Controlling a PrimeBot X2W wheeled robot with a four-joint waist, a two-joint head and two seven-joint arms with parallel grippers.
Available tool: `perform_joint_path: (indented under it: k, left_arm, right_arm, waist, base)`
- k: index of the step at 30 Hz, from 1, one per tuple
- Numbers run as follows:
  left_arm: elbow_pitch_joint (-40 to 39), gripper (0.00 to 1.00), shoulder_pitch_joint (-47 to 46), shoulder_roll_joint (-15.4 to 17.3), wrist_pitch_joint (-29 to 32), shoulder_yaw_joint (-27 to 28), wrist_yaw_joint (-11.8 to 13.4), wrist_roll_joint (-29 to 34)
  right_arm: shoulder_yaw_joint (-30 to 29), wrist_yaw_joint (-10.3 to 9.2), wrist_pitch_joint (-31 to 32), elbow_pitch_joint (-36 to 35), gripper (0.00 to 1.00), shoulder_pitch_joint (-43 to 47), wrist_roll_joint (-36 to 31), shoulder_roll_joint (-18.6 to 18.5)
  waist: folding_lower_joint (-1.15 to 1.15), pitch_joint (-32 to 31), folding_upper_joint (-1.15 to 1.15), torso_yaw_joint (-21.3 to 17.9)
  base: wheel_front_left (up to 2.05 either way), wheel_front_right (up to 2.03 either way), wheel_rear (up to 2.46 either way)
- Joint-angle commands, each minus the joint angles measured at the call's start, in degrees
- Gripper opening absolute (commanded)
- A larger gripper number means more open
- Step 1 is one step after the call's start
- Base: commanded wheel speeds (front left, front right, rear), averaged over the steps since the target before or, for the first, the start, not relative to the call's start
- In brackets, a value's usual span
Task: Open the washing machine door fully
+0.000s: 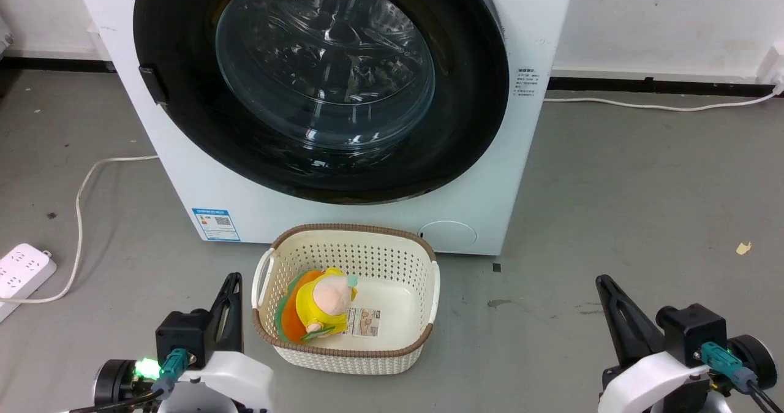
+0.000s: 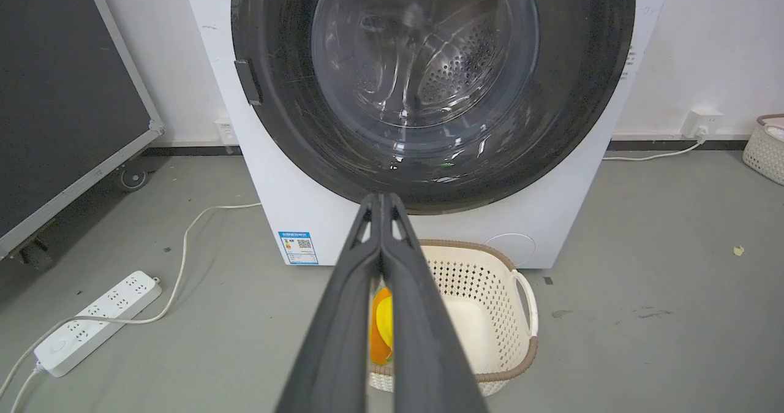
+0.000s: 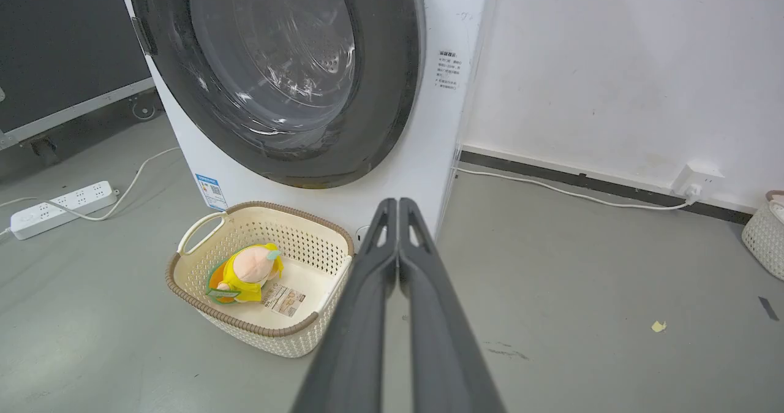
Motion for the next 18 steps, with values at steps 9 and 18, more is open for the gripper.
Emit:
perform_joint_path:
  k: [9,18]
  left_arm:
    - [-0.21,0.0,0.51,0.06,0.02,-0.01,0.16,0.51]
    - [0.01,1.0,0.0,-0.01,-0.03,-0.01,0.0,-0.05]
  right_arm:
    - [-0.04,-0.04,0.03,-0.3,0.0,0.02,-0.43,0.27]
    - [0.0,0.0,-0.03,0.01,1.0,0.0,0.07,-0.01]
  waist:
    - [0.0,0.0,0.0,0.0]
    - [0.0,0.0,0.0,0.0]
  base:
    - [0.0,0.0,0.0]
    - [0.0,0.0,0.0]
